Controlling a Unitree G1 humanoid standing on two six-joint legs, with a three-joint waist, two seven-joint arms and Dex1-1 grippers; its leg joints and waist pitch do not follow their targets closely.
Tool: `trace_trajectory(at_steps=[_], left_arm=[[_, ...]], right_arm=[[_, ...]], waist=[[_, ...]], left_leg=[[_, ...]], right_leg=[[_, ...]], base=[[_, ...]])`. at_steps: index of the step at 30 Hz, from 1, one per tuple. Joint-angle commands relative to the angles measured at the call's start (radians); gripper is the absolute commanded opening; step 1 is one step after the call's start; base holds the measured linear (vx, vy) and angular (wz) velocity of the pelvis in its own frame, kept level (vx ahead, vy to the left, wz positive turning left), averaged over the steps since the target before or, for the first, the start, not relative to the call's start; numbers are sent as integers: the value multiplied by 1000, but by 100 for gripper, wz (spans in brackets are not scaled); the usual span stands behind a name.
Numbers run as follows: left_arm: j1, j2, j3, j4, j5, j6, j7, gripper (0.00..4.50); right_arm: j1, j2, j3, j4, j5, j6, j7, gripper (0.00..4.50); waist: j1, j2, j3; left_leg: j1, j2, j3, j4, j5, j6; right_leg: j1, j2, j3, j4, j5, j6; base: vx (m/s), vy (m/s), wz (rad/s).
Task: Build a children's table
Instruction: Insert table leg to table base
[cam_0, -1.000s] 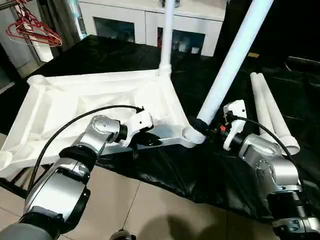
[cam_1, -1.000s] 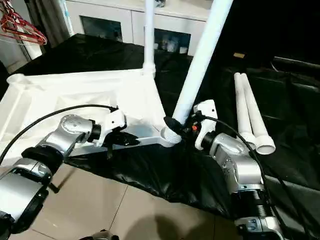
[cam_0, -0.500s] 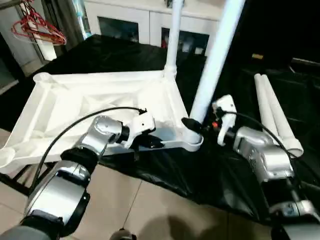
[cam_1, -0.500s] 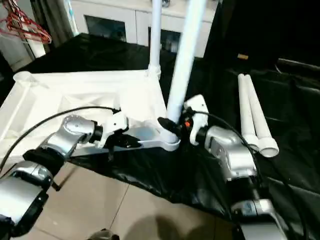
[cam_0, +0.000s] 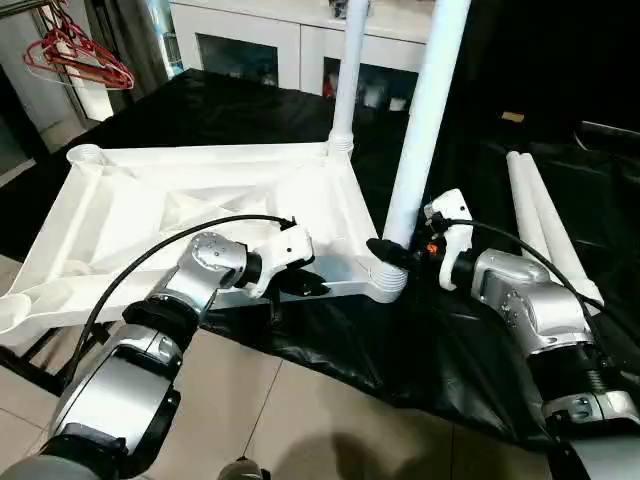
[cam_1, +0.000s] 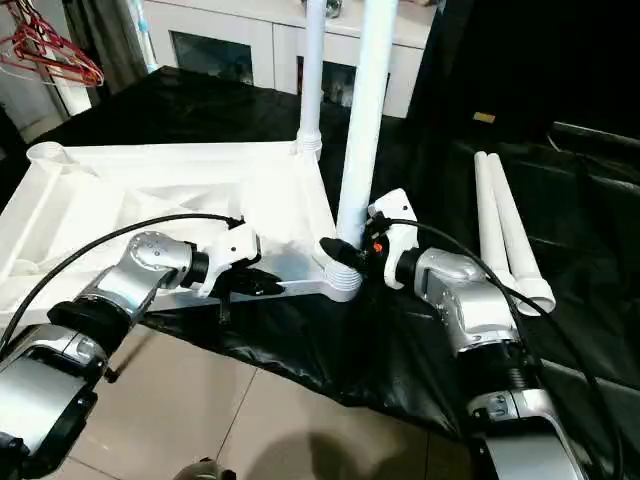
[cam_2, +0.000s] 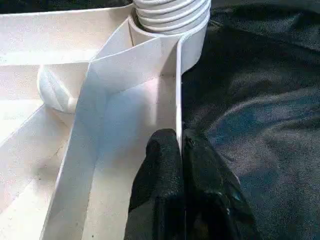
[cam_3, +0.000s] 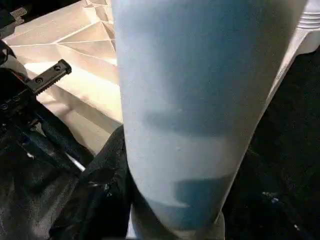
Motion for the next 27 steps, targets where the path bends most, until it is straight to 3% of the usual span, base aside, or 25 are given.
trace_trajectory(at_steps=[1, 10, 16, 27], left_arm=[[14, 2, 8, -18, 4, 14, 3, 0], [22, -2, 15, -44, -4, 26, -7, 0], [26, -3, 24, -52, -1, 32, 15, 0], [21, -13, 31, -43, 11, 30, 47, 0]], right_arm=[[11, -1, 0, 40, -14, -2, -2, 191], [-1, 60, -65, 98, 46, -51, -20, 191], [57, 91, -157, 119, 119, -65, -36, 190], [176, 113, -180, 88, 124, -153, -24, 190]], waist=[[-1, -4, -74], [-2, 1, -76], [0, 1, -76], [0, 4, -71]], left_leg=[[9, 45, -24, -71, -184, 8], [11, 47, -24, -73, -184, 9], [11, 49, -24, -73, -190, 13], [14, 49, -25, -79, -229, 8]], right_leg=[[54, -81, 61, -83, -214, -174], [54, -79, 61, -78, -169, -201], [54, -83, 61, -80, -174, -201], [51, -83, 61, -91, -233, -184]], base=[[0, 0, 0], [0, 0, 0], [0, 0, 0], [0, 0, 0]])
